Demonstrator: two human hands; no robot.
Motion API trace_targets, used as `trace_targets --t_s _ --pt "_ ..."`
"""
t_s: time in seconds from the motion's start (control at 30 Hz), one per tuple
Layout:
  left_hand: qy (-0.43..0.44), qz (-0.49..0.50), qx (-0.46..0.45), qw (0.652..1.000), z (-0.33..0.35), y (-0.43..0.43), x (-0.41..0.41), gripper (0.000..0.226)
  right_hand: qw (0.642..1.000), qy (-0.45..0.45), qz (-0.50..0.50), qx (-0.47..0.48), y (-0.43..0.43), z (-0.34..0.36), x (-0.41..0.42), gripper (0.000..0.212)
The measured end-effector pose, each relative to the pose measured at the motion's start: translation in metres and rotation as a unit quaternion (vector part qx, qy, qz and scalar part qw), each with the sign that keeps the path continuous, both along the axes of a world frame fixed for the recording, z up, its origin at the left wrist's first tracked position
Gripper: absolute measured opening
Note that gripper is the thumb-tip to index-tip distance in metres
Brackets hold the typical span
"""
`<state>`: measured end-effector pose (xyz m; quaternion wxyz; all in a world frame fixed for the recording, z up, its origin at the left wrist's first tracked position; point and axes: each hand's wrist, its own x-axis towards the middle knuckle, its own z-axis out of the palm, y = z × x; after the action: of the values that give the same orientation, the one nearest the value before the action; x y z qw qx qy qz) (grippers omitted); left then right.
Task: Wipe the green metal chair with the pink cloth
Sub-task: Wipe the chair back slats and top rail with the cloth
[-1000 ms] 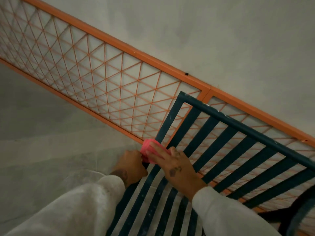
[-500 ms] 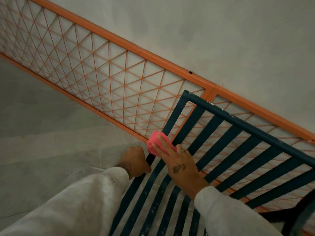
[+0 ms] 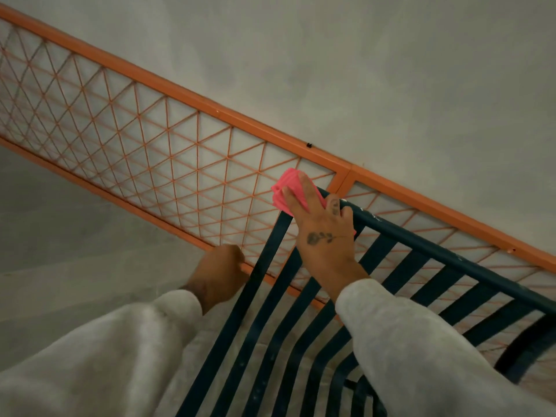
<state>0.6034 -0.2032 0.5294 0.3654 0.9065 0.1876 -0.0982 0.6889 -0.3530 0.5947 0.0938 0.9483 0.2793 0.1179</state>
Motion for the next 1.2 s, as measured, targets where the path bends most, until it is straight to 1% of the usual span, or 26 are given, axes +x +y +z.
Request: trace_targets --t_s 0.07,0.13,0.23,0.3,0.37,0.43,0.53,0.6,0.63,0.67,0.7,0.73,0.77,0.8,0.9,0.97,1.07,1.1,1.13,1.2 --pt "-0.111 0.018 -0.034 0.993 0.027 -0.006 0.022 0.040 0.998 0.039 -0.023 0.041 0.000 0.010 -0.001 0.083" --pt "-0.196 0.024 -0.040 0.979 0.052 -0.013 0.040 0.047 0.993 0.078 -0.043 0.080 0.002 0.017 -0.003 0.078" --pt "-0.269 -0.005 -0.032 0.963 0.076 -0.028 0.058 0.052 0.986 0.088 -0.063 0.124 -0.005 0.023 -0.005 0.070" --pt "-0.289 -0.034 -0.017 0.957 0.086 -0.038 0.065 0.048 0.985 0.075 -0.078 0.137 -0.020 0.027 -0.002 0.073" --pt "-0.307 -0.051 0.019 0.950 0.093 -0.043 0.068 0.040 0.986 0.069 -0.087 0.127 -0.037 0.031 0.003 0.077" --pt "-0.320 -0.073 0.056 0.943 0.097 -0.046 0.074 0.038 0.985 0.076 -0.098 0.122 -0.053 0.033 0.005 0.077" --pt "-0.303 -0.133 0.121 0.936 0.094 -0.047 0.086 0.037 0.980 0.083 -0.118 0.138 -0.076 0.035 0.005 0.068" --pt "-0.289 -0.140 0.148 0.935 0.091 -0.049 0.088 0.037 0.975 0.095 -0.123 0.160 -0.088 0.042 0.006 0.059" --pt "-0.289 -0.139 0.159 0.934 0.090 -0.049 0.088 0.039 0.964 0.131 -0.128 0.191 -0.092 0.049 0.009 0.052" --pt "-0.292 -0.139 0.167 0.931 0.089 -0.049 0.088 0.041 0.940 0.188 -0.136 0.251 -0.095 0.059 0.014 0.044" --pt "-0.294 -0.140 0.172 0.930 0.088 -0.049 0.088 0.043 0.899 0.252 -0.142 0.327 -0.096 0.071 0.019 0.038" --pt "-0.293 -0.140 0.175 0.929 0.087 -0.048 0.088 0.046 0.858 0.287 -0.146 0.401 -0.097 0.084 0.025 0.035" --pt "-0.290 -0.140 0.177 0.930 0.086 -0.048 0.087 0.049 0.839 0.285 -0.145 0.440 -0.099 0.095 0.032 0.034" --pt "-0.289 -0.138 0.178 0.931 0.085 -0.048 0.088 0.051 0.837 0.270 -0.141 0.454 -0.098 0.105 0.037 0.032" --pt "-0.287 -0.135 0.176 0.932 0.083 -0.049 0.088 0.053 0.879 0.214 -0.146 0.400 -0.087 0.112 0.057 0.028" --pt "-0.292 -0.137 0.177 0.930 0.082 -0.049 0.087 0.053 0.898 0.228 -0.141 0.349 -0.075 0.100 0.062 0.026" --pt "-0.292 -0.146 0.182 0.927 0.083 -0.050 0.087 0.056 0.925 0.271 -0.114 0.240 -0.051 0.068 0.052 0.030" --pt "-0.292 -0.150 0.180 0.927 0.084 -0.050 0.087 0.056 0.940 0.251 -0.102 0.206 -0.045 0.054 0.047 0.031" --pt "-0.292 -0.153 0.177 0.928 0.084 -0.049 0.088 0.056 0.957 0.205 -0.091 0.184 -0.041 0.044 0.042 0.034" --pt "-0.288 -0.158 0.173 0.929 0.084 -0.048 0.088 0.056 0.972 0.122 -0.073 0.187 -0.044 0.028 0.033 0.047"
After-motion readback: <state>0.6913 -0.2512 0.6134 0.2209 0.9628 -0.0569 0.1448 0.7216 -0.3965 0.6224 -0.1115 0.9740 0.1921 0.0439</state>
